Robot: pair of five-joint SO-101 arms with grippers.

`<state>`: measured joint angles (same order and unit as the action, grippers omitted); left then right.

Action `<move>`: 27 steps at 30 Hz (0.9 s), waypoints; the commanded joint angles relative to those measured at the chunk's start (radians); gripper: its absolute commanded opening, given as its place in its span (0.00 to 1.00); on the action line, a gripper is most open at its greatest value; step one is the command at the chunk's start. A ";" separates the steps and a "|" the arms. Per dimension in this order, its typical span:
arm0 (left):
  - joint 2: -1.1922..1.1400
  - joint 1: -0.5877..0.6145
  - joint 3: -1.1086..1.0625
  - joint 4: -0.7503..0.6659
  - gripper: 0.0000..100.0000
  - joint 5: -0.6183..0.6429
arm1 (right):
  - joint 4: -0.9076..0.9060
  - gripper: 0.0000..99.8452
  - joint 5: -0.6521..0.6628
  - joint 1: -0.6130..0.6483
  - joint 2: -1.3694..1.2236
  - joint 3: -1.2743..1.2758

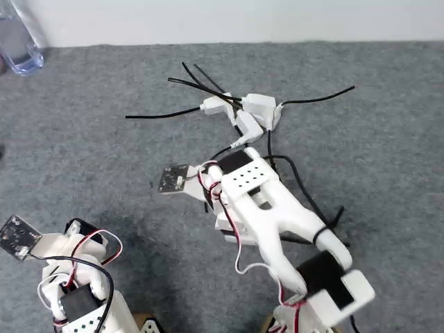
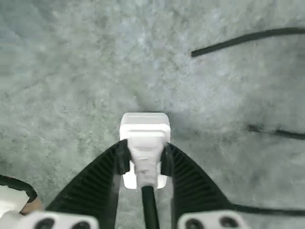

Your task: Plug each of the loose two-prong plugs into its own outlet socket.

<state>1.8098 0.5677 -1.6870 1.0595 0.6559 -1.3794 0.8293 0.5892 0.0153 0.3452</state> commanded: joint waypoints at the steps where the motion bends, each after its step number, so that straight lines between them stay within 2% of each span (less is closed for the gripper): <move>1: 0.011 0.005 0.005 -0.002 0.02 -0.009 | -0.050 0.23 -0.015 0.012 0.114 -0.063; 5: 0.011 0.005 0.005 -0.002 0.02 -0.009 | -0.070 0.32 -0.069 0.012 0.188 -0.068; 14: 0.011 0.003 0.005 -0.002 0.02 -0.009 | -0.117 0.32 -0.117 -0.007 0.243 -0.014; 23: 0.011 0.003 0.005 -0.002 0.02 -0.009 | 0.133 0.32 -0.110 -0.094 0.188 0.229; 27: 0.011 0.003 0.005 -0.002 0.02 -0.009 | 0.217 0.32 -0.040 -0.104 0.139 0.272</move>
<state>1.8098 0.5677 -1.6870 1.0595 0.6559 -1.2213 0.7557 0.5017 0.1703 0.6137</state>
